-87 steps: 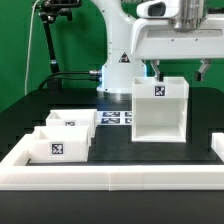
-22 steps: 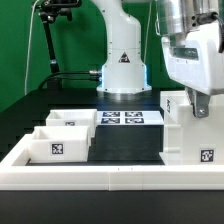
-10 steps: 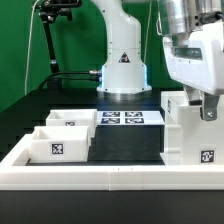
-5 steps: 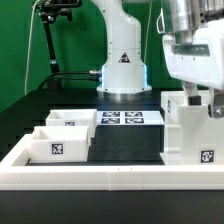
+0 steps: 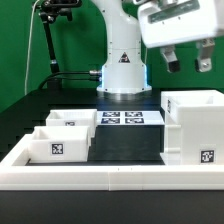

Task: Assemble drawer

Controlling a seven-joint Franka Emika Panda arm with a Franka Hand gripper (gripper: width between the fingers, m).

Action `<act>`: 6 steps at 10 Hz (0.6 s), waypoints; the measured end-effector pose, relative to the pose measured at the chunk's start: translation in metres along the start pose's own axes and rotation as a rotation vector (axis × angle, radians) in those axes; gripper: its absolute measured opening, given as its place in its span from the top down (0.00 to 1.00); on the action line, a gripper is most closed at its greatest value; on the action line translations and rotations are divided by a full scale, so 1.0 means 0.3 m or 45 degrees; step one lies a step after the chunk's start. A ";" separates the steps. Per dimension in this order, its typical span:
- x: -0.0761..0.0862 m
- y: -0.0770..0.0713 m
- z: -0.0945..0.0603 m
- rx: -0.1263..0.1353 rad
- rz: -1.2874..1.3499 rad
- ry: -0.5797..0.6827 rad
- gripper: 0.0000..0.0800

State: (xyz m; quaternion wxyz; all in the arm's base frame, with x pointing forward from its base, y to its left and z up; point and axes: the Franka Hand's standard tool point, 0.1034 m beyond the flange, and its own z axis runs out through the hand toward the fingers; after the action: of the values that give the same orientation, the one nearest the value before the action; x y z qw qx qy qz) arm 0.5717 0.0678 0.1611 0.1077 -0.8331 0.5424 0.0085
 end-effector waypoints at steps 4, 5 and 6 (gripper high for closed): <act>0.009 0.024 0.045 -0.068 -0.397 0.010 0.19; 0.037 0.055 0.061 -0.102 -0.612 0.010 0.19; 0.069 0.094 0.062 -0.119 -0.752 0.004 0.19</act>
Offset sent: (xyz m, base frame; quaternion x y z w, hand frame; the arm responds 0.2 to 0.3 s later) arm -0.0011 -0.0214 -0.0346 -0.1215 0.0408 -0.3791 0.9164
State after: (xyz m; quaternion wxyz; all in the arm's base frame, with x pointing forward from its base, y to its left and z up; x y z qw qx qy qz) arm 0.5567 0.0418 0.1356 0.0662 -0.9590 0.2757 0.0004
